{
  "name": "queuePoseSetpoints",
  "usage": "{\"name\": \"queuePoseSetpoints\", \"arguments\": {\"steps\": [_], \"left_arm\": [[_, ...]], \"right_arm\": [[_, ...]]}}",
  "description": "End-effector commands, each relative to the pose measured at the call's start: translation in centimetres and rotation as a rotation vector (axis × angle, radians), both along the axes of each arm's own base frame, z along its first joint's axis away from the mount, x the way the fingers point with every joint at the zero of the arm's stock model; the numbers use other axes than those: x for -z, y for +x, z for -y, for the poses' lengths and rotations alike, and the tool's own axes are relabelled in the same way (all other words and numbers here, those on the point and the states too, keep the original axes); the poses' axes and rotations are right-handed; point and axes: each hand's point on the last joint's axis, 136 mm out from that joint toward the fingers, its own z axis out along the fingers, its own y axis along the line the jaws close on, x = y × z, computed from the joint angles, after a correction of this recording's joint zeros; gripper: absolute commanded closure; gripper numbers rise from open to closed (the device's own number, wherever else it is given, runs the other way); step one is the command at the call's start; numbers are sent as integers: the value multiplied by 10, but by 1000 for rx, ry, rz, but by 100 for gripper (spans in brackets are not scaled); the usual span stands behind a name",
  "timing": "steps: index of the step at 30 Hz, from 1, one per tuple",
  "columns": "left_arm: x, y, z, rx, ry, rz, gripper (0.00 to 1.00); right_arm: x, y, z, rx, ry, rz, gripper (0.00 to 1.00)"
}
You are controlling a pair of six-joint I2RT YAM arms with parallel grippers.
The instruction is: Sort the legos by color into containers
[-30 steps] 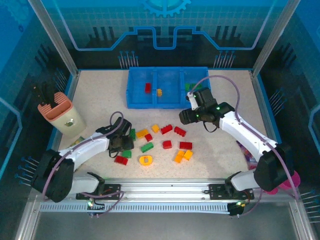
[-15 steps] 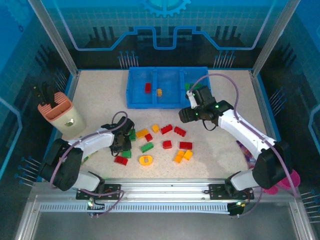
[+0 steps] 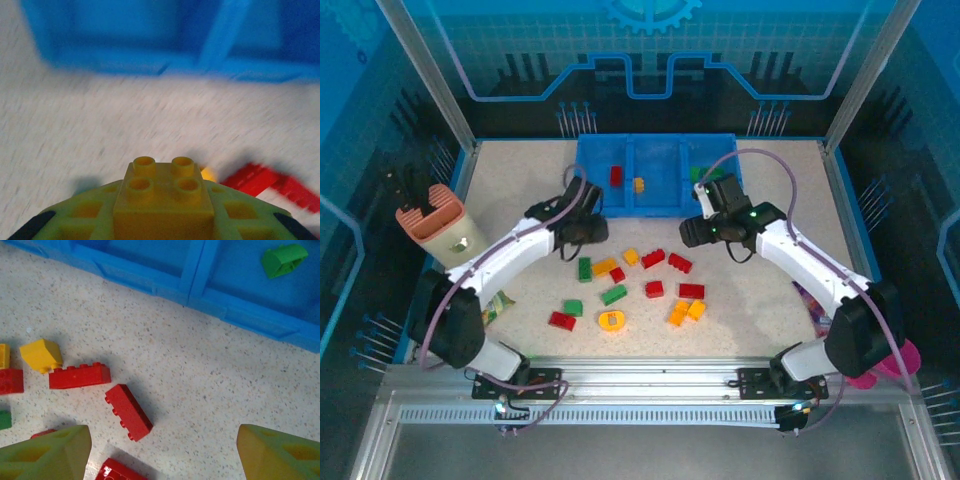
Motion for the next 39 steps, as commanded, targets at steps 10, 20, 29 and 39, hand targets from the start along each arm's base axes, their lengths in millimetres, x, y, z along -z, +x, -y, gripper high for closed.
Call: {"name": "queuePoseSetpoints", "arguments": {"steps": [10,20,29,39], "left_arm": [[-4,146,97,178,1,154,79],[34,209,119,174,29,157,73],[21,207,121,211,15,186,47],[-73,161,118,346,102,358,32]], "right_arm": [[12,-13,24,67,-21,-23,21],[13,-11,26,70,-7,-33,21],[16,-14,29,72,-8,-34,21],[-1,-15,32,89,6,18,21]]}}
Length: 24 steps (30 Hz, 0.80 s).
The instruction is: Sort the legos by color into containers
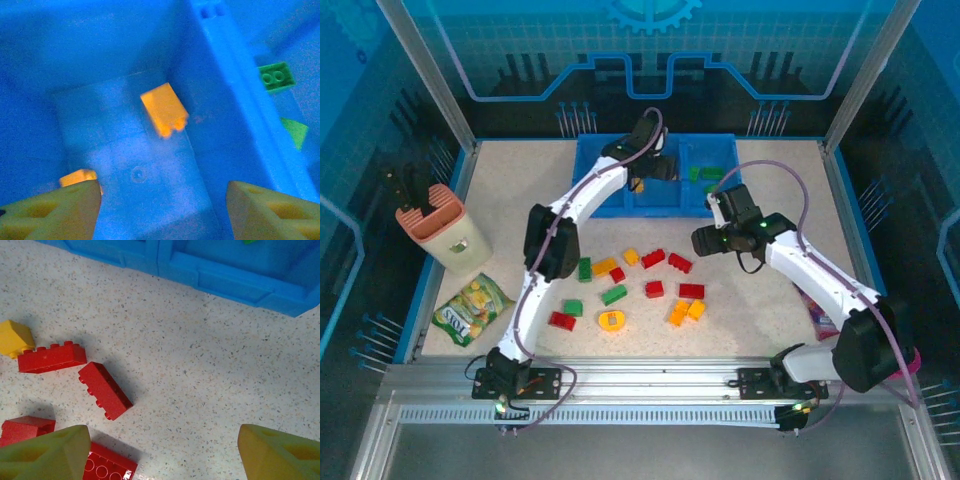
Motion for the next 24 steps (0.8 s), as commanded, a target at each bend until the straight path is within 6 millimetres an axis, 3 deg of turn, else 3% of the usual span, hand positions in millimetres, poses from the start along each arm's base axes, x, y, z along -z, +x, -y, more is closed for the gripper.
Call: {"name": "queuePoseSetpoints", "arguments": {"steps": [1,6,11,16,19,24], "left_arm": [[-88,-33,3,100,31,196,32],[-80,-115,0,189,13,166,32],[-41,-211,1,278,37,126,32],[2,-287,10,322,83,-7,32],[26,-322,22,358,118,-50,31],[59,-352,38,389,183,-131,31]], "right_arm": [[-15,-1,9,37,8,42,21],[-27,0,23,69,-23,71,20],[-38,6,37,112,-12,100,20],[-48,13,41,119,0,113,20],[-51,17,41,119,8,125,20],[-52,20,37,109,25,115,20]]}}
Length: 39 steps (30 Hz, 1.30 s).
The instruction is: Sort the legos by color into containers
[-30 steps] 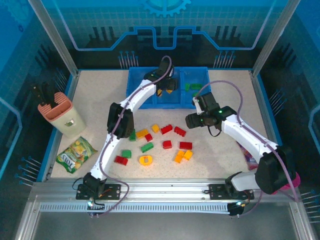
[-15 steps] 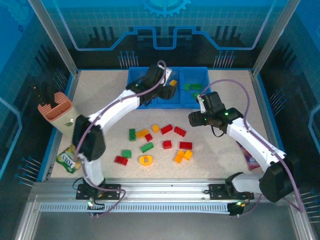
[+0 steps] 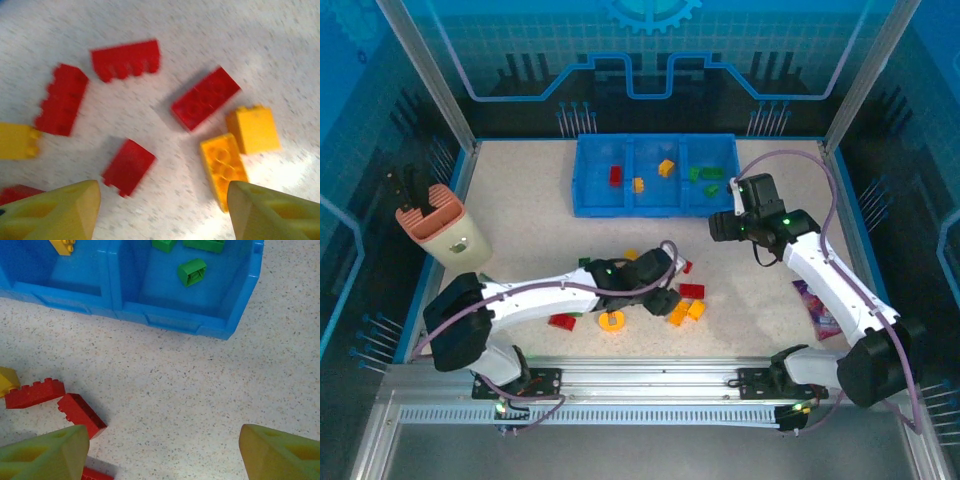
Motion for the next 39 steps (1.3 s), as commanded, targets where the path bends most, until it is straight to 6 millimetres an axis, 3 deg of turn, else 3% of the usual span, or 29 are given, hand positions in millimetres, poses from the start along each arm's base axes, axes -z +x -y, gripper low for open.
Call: {"name": "queuePoseSetpoints", "arguments": {"steps": [1,10,15,25,30,33,39], "left_arm": [[20,-9,2,-47,53,-44,31],[56,-25,13,-67,145,-169,31],[63,-29,30,-58,97,-218,31],[90,-38,35,-60,177,-293,32],[100,-39,31,-76,225,-315,38],[102,-40,31,-77,236,-325,48],[93,-43,23,-80,251,-343,63]], "right_arm": [[-9,5,-2,-12,19,10,20],[-9,4,1,-10,12,10,20],[-4,4,1,-12,10,-1,20],[6,4,4,-9,-3,-18,19],[8,4,7,-4,-8,-18,19],[9,4,8,-1,-6,-18,19],[15,4,13,13,-4,-34,18]]}}
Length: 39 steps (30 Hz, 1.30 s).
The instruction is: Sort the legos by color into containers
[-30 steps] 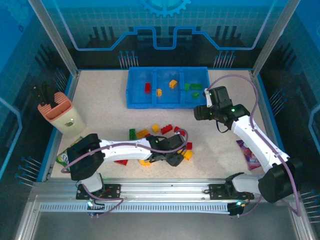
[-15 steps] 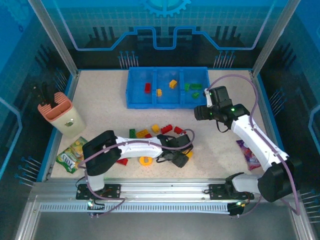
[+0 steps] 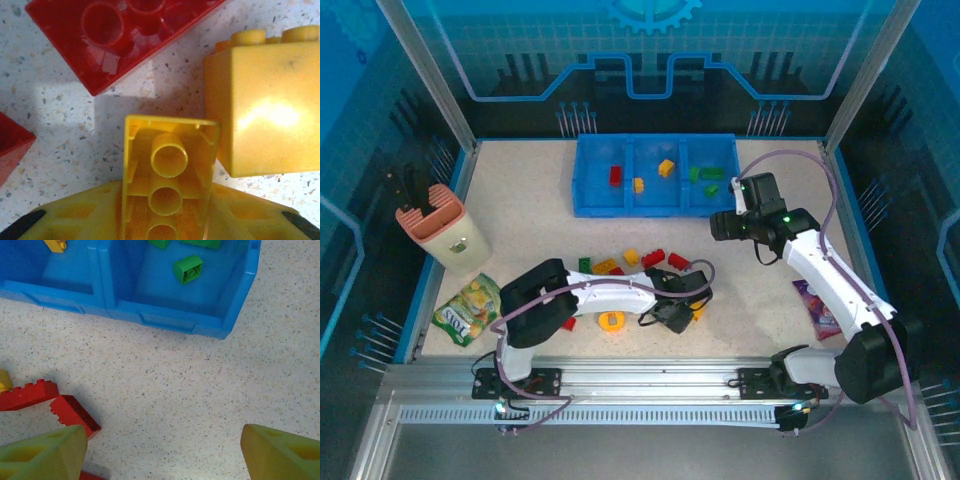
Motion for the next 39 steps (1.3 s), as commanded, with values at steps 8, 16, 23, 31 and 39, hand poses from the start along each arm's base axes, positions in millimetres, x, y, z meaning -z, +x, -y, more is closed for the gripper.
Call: {"name": "queuePoseSetpoints", "arguments": {"steps": [8,16,23,31,39], "left_arm": [[-84,41,-40,-72,-45,137,66],[-150,148,-60,-140,-69,349,65],[-163,255,-76,-266,-115,432,66],[-121,345,-79,-306,-108,391,64],[-98,378,-81,-332,-123,368,64]], "right_arm": [[14,2,8,23,18,-9,17],[18,4,6,14,34,-14,17],[21,7,4,14,61,-11,17],[20,9,6,18,61,-7,17],[23,8,2,9,83,-23,18]]}}
